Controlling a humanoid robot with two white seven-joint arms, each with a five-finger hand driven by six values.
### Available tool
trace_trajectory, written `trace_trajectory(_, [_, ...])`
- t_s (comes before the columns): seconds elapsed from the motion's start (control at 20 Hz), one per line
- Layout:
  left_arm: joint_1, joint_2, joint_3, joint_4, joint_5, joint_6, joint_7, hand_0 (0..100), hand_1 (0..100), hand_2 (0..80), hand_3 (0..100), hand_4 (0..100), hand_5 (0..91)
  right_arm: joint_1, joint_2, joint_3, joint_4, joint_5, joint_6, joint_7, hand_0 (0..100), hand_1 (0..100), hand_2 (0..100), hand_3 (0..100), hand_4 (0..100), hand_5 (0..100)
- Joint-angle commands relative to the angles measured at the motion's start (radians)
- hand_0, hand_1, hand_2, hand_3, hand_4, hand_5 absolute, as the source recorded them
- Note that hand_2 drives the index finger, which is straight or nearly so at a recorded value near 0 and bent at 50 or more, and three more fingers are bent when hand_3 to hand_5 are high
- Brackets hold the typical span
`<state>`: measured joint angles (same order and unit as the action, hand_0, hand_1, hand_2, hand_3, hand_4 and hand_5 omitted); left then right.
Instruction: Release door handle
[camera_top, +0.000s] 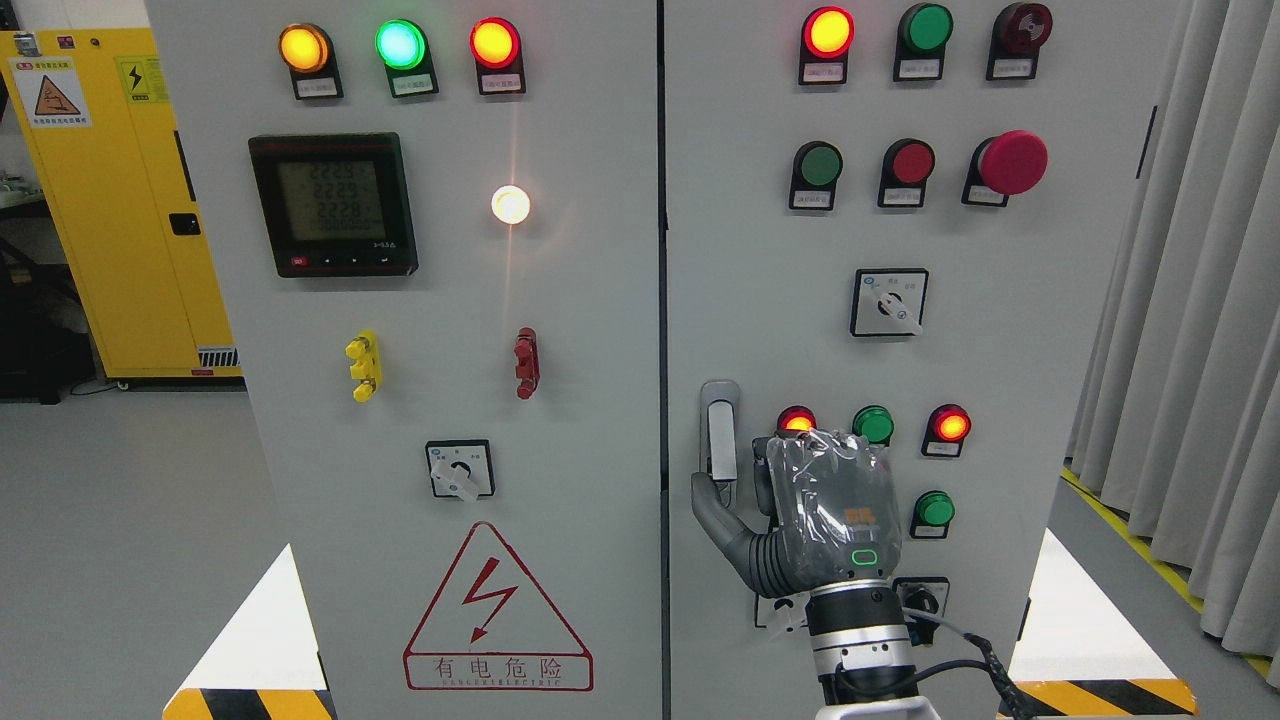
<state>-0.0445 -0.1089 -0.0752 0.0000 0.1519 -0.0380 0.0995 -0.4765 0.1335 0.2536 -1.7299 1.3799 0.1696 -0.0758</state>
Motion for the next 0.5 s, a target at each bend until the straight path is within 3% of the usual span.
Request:
trace_trajectory(0.0, [0.0, 0.0, 0.0, -0.012, 0.0, 0.0, 0.0, 12, 56, 0.0, 0, 0, 0.0, -0.007, 0.001, -0.001, 0.003, -0.001, 0.001, -0.002, 47, 42, 100, 100, 100, 100])
trace_trajectory(0.45, [0.0, 0.0, 0.0, -0.012, 0.0, 0.0, 0.0, 12, 56, 0.0, 0, 0, 0.0, -0.007, 0.001, 0.001, 0.004, -0.001, 0.002, -0.004, 51, 42, 100, 100, 100, 100])
